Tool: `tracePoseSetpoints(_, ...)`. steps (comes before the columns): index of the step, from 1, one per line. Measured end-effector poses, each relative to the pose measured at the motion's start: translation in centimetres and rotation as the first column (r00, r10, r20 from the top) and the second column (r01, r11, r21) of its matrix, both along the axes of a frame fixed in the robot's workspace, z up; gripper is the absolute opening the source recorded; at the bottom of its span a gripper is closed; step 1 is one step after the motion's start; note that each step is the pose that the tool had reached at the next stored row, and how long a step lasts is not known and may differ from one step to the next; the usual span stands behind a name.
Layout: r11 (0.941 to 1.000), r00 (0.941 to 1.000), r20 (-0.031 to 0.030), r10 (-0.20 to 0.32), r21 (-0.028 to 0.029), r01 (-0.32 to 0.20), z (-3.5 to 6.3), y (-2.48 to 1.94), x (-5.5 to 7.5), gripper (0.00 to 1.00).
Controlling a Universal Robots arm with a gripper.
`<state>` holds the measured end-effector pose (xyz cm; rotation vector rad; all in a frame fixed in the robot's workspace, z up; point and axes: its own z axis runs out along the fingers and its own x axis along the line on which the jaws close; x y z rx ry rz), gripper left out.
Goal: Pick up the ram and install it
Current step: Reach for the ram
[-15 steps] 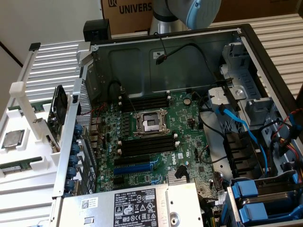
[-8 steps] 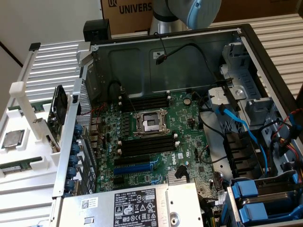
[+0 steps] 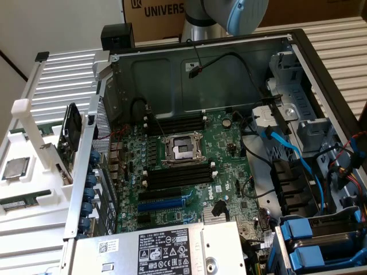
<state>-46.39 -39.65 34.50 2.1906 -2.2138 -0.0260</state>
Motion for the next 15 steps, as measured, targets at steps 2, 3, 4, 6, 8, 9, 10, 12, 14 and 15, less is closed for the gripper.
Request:
tracePoseSetpoints(2, 1.0000, 1.0000, 0.0004, 0.001, 0.0001, -0.001, -0.18, -0.09, 0.1, 0.11)
tracePoseSetpoints(3, 1.0000, 1.0000, 0.0003, 0.001, -0.0001, -0.001, -0.23, -0.17, 0.1, 0.11)
tracePoseSetpoints(4, 1.0000, 1.0000, 0.0006, 0.002, 0.0000, -0.002, -0.30, -0.26, 0.1, 0.11)
tracePoseSetpoints(6, 1.0000, 1.0000, 0.0012, 0.004, 0.0006, -0.004, -0.52, -0.52, 0.1, 0.11)
tracePoseSetpoints(8, 1.0000, 1.0000, 0.0026, 0.005, 0.0005, -0.005, -0.81, -0.56, 0.2, 0.11)
tracePoseSetpoints(9, 1.0000, 1.0000, 0.0030, 0.006, 0.0005, -0.006, -0.94, -0.56, 0.2, 0.11)
tracePoseSetpoints(10, 1.0000, 1.0000, 0.0037, 0.007, 0.0006, -0.007, -1.07, -0.56, 0.2, 0.11)
tracePoseSetpoints(12, 1.0000, 0.9999, 0.0066, 0.009, 0.0006, -0.009, -1.47, -0.57, 0.2, 0.11)
tracePoseSetpoints(14, 0.9999, 0.9999, 0.0082, 0.012, 0.0005, -0.012, -1.73, -0.58, 0.3, 0.11)
tracePoseSetpoints(15, 0.9999, 0.9999, 0.0090, 0.013, 0.0005, -0.013, -1.86, -0.59, 0.3, 0.11)
